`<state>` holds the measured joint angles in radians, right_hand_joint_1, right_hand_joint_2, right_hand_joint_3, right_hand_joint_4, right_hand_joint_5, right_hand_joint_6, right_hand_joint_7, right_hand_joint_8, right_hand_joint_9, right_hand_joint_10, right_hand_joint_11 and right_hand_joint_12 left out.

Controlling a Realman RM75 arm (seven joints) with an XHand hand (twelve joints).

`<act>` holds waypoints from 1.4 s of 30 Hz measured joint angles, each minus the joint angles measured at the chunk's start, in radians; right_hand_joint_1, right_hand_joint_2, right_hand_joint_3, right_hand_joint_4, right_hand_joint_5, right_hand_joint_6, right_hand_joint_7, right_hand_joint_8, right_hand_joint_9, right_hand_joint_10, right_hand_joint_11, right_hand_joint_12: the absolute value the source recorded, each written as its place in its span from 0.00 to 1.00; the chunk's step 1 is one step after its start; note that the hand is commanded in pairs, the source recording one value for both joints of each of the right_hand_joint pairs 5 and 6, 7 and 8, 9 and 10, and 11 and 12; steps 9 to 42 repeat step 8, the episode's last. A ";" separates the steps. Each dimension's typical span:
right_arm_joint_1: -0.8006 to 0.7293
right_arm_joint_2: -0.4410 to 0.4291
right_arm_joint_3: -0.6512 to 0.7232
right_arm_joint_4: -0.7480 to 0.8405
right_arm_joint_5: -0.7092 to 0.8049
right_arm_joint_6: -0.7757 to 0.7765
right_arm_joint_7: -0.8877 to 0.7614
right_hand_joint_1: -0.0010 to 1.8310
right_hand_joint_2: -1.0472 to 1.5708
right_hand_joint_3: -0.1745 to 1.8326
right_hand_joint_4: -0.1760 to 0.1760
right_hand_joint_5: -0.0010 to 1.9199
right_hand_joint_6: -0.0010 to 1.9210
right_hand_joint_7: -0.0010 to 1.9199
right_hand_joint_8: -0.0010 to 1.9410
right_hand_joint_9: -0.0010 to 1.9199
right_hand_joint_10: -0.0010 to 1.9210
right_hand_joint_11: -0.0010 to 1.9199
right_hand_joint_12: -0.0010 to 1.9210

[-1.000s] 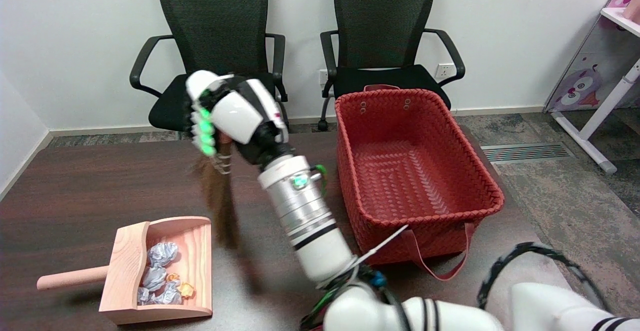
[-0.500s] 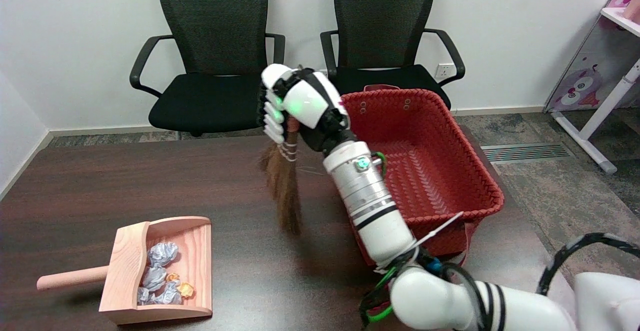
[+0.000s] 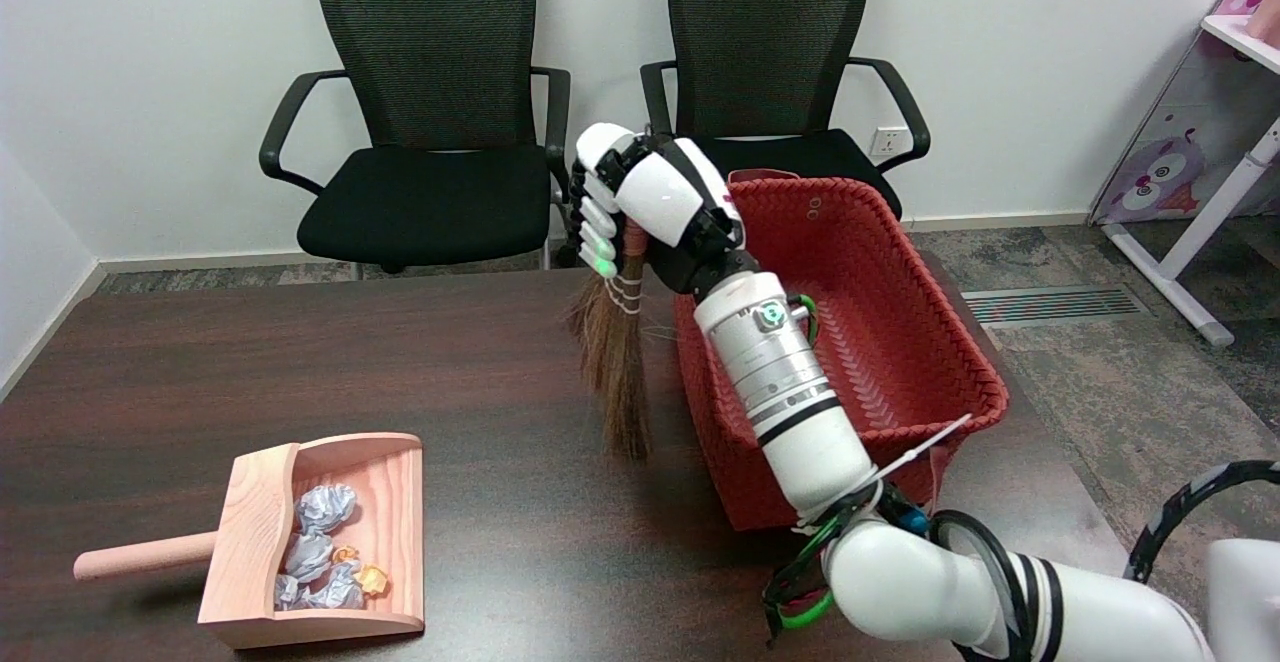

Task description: Sweep the paper ball into the dustpan.

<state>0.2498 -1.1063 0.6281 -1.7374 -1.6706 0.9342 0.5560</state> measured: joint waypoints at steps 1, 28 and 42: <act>-0.001 0.003 0.001 -0.002 0.002 0.000 -0.001 0.29 0.92 0.79 0.57 1.00 1.00 1.00 0.99 1.00 1.00 1.00 1.00; -0.003 0.020 0.006 -0.014 0.012 -0.001 0.003 0.29 0.94 0.79 0.59 1.00 1.00 1.00 0.99 1.00 1.00 1.00 1.00; -0.003 0.020 0.006 -0.014 0.012 -0.001 0.003 0.29 0.94 0.79 0.59 1.00 1.00 1.00 0.99 1.00 1.00 1.00 1.00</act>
